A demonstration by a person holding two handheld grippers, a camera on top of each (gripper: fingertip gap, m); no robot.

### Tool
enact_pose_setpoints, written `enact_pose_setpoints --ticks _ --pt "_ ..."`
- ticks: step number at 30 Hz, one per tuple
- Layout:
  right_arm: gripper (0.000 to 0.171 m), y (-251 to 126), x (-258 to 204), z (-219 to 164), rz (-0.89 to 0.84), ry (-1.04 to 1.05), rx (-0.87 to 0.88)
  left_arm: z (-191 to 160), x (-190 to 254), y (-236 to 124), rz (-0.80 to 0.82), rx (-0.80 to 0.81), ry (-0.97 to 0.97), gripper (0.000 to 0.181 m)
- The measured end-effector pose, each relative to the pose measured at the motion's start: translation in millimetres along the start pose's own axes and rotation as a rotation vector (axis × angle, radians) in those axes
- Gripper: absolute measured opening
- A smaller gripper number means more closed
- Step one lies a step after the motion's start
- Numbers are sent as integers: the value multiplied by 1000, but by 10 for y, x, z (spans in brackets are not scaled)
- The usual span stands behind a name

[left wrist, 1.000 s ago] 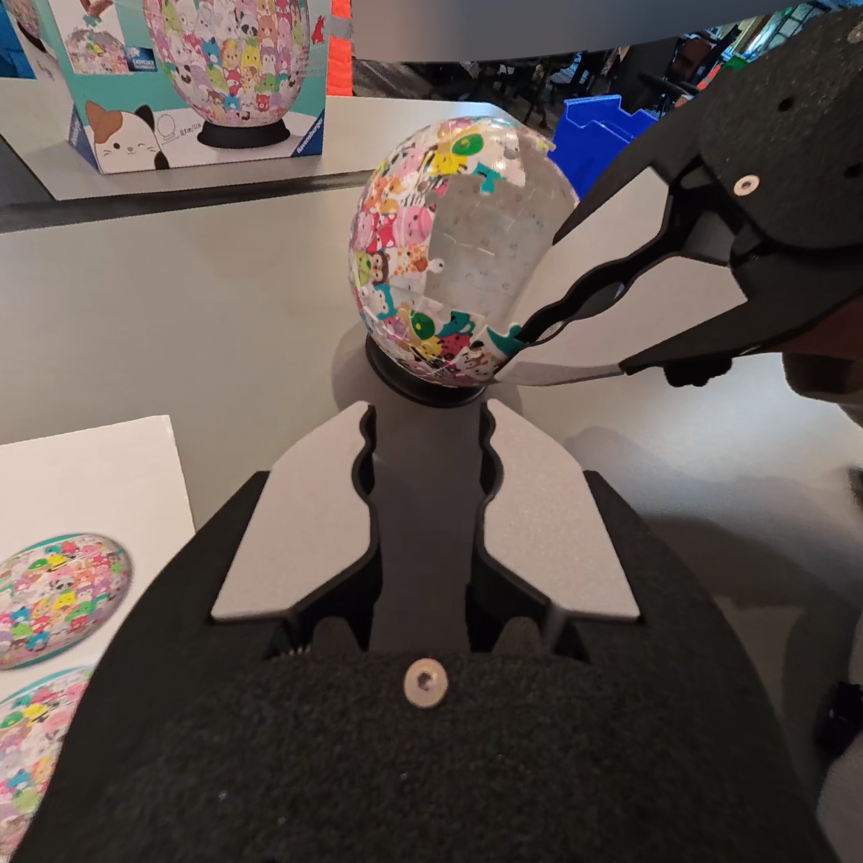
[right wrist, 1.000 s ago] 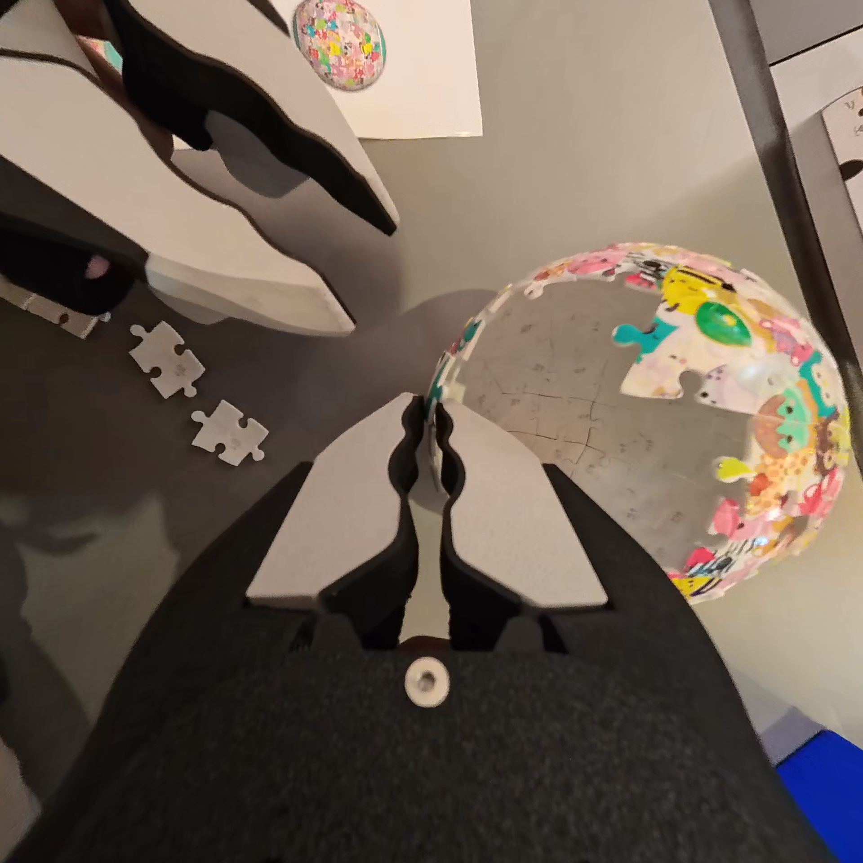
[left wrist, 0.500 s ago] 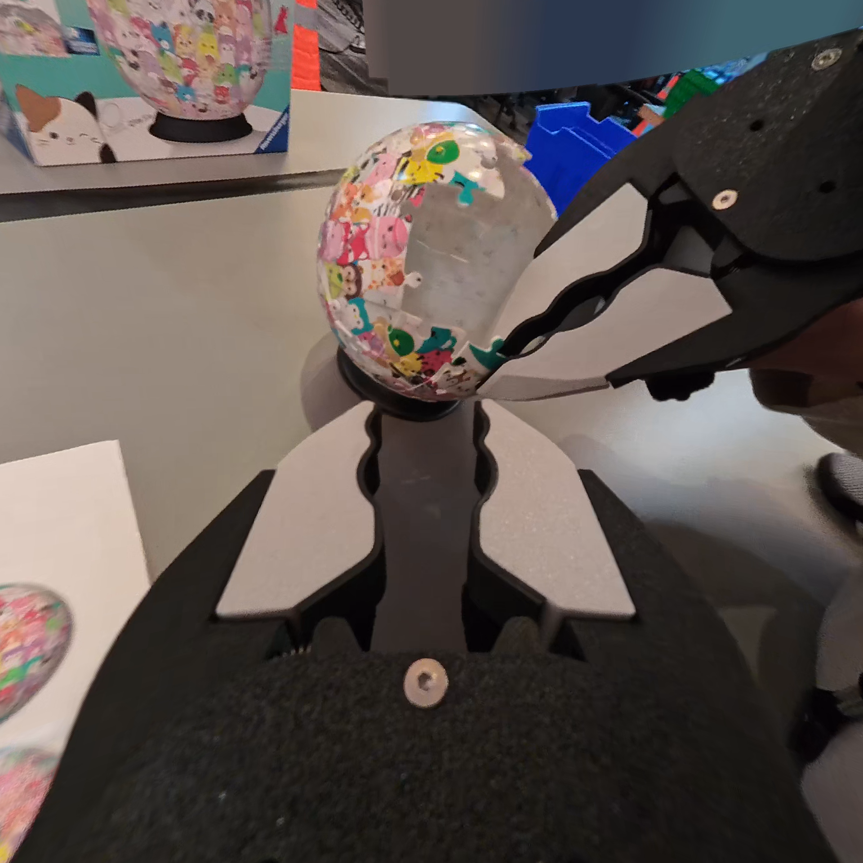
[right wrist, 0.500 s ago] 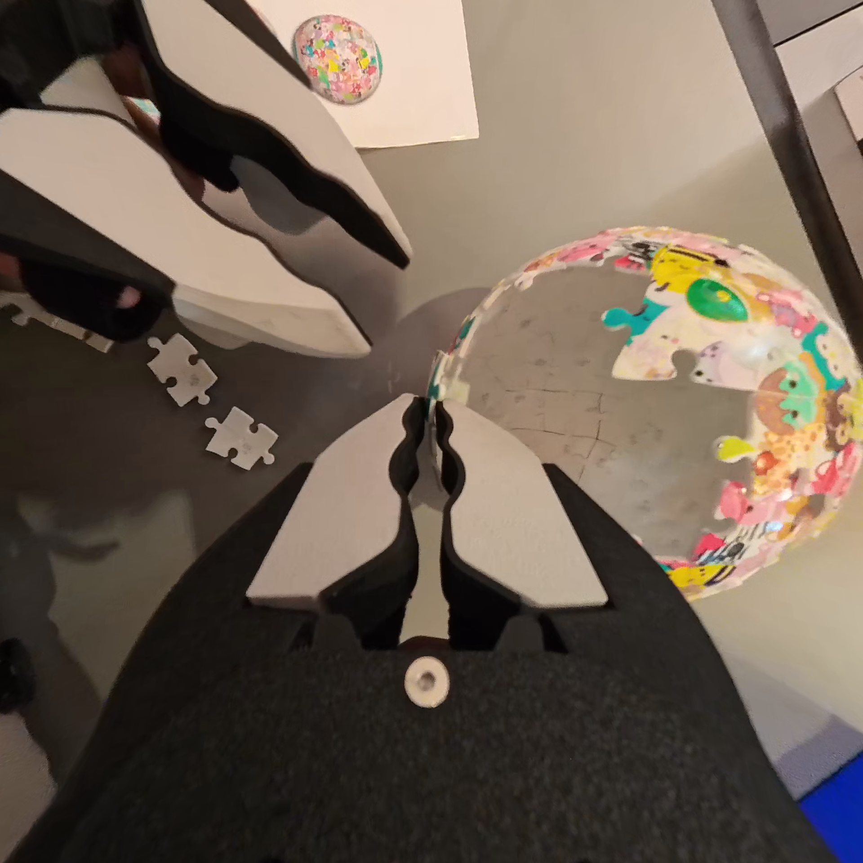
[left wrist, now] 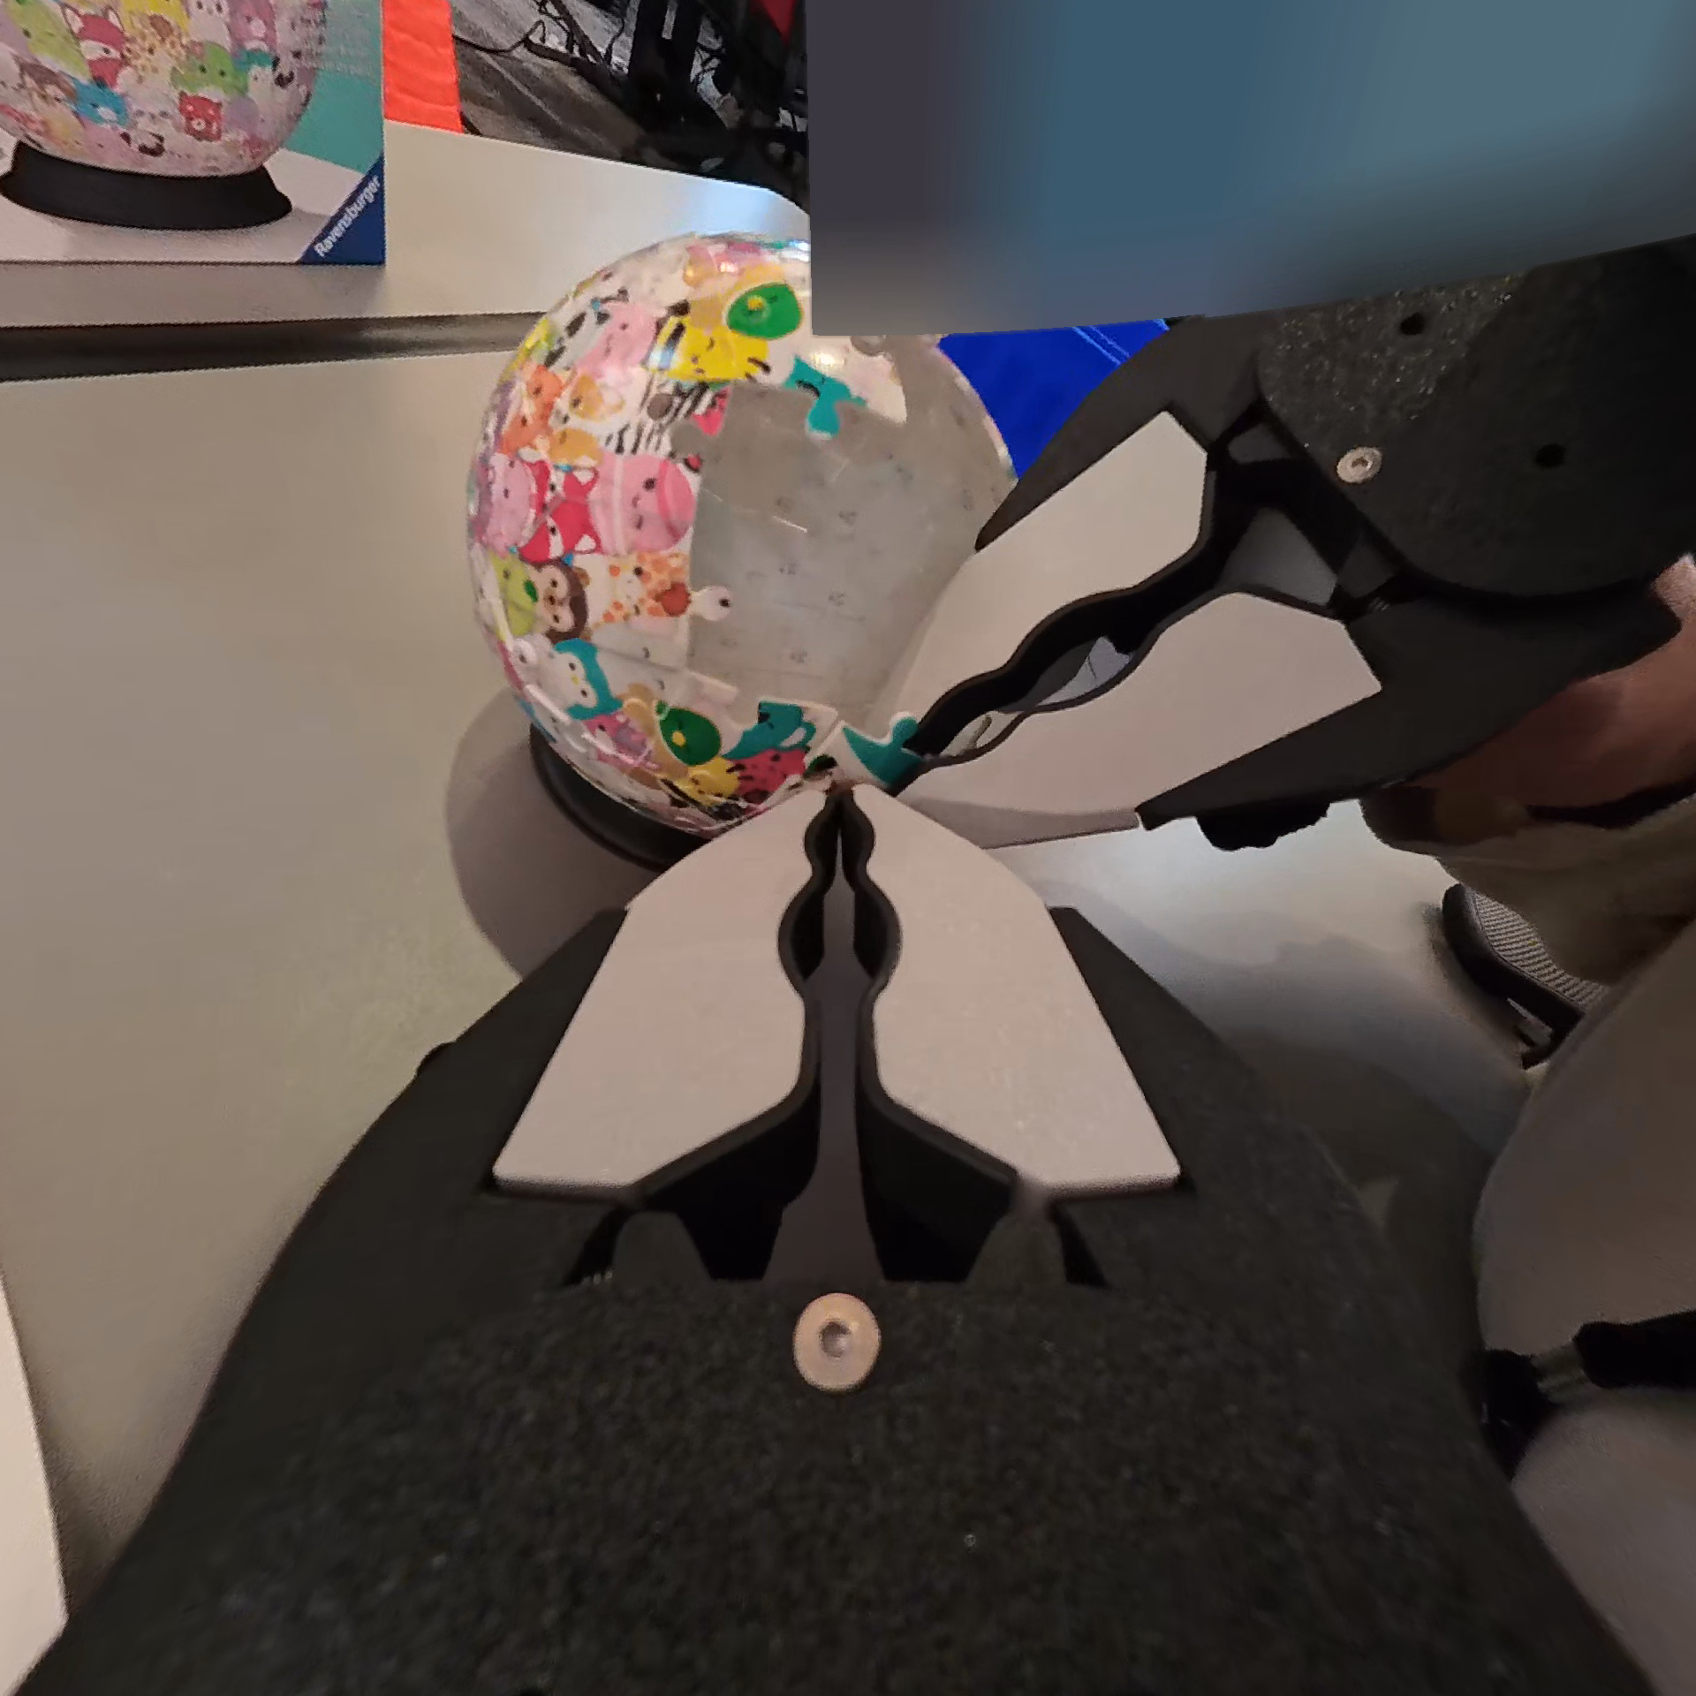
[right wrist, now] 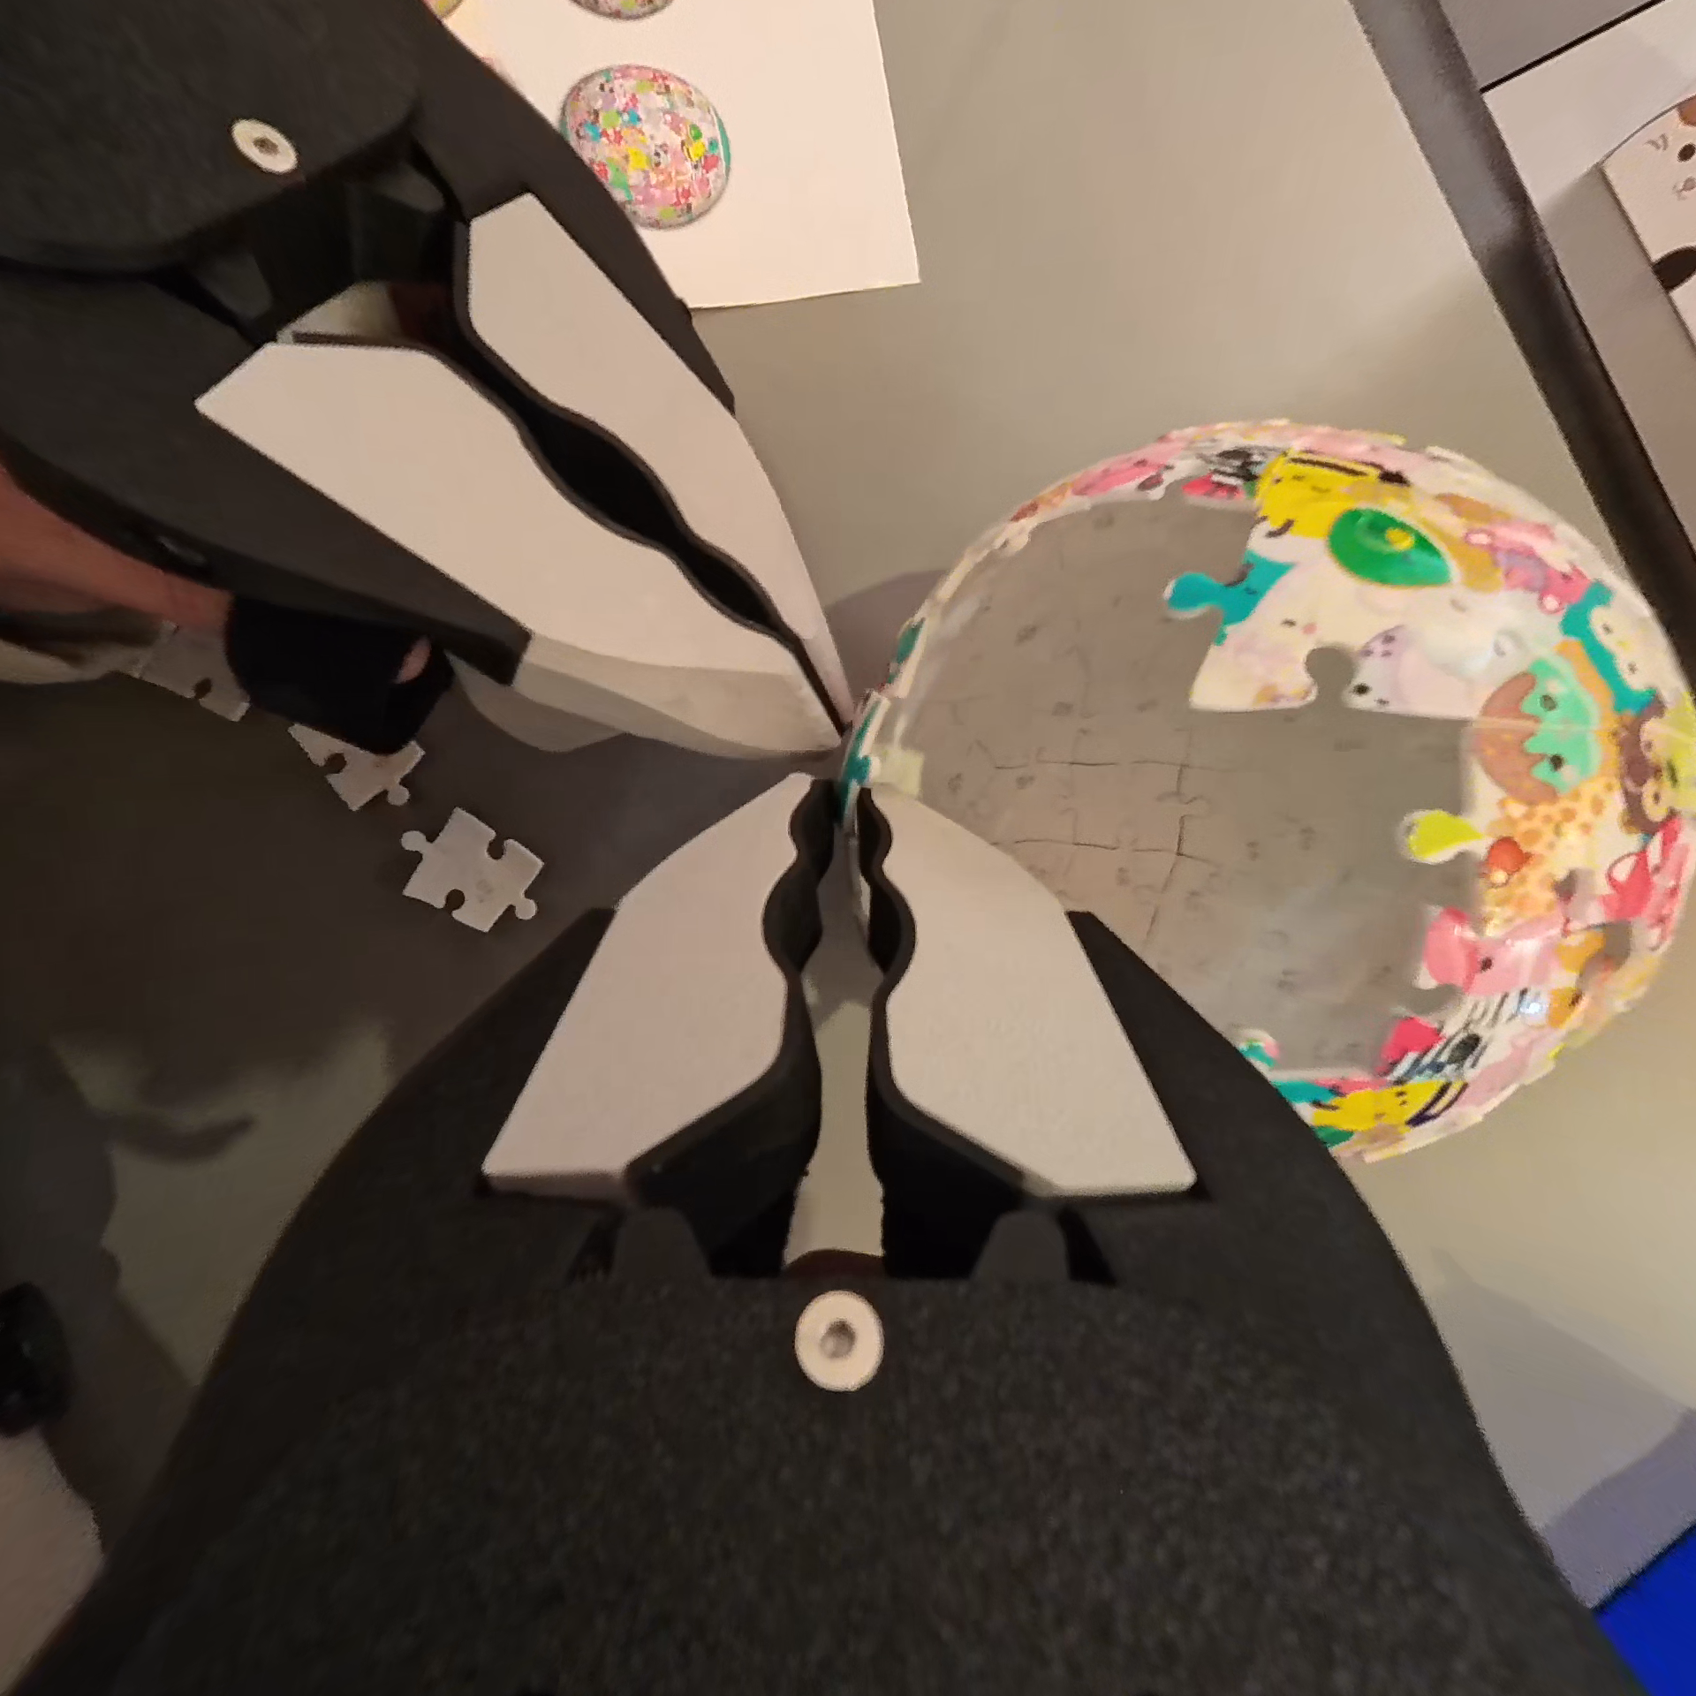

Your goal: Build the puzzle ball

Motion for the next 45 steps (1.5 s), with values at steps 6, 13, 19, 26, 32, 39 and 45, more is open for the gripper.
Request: enact_pose_setpoints --ticks 6,13,19,26,32,39,45 --pt "5 -4 2 -7 -12 -8 -1 -89 -55 27 18 -32 8 0" --pt "10 -28 30 -36 -58 -20 -10 -61 2 49 23 -35 47 0" --pt "14 -140 47 -31 -94 -29 32 -87 -24 76 45 -68 66 2" --pt "13 -378 38 -116 -180 -47 156 -97 5 114 46 -92 77 2" --pt "13 -435 69 -139 -182 -62 187 -139 26 124 68 -125 93 3" --pt "14 -561 -499 -508 45 -251 311 -239 13 -187 154 -161 141 9" --pt "24 -454 -207 -758 44 -137 342 -159 1 -312 203 -116 194 24"
Point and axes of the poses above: each gripper's, where its closed fingertips meet, y out along the fingers, z out of its top, x = y × z across the jaws, the point moved 2 cm from there along -y, back along the fingers, and after that the axes turned 10 degrees about z, right-handed, at the moved point
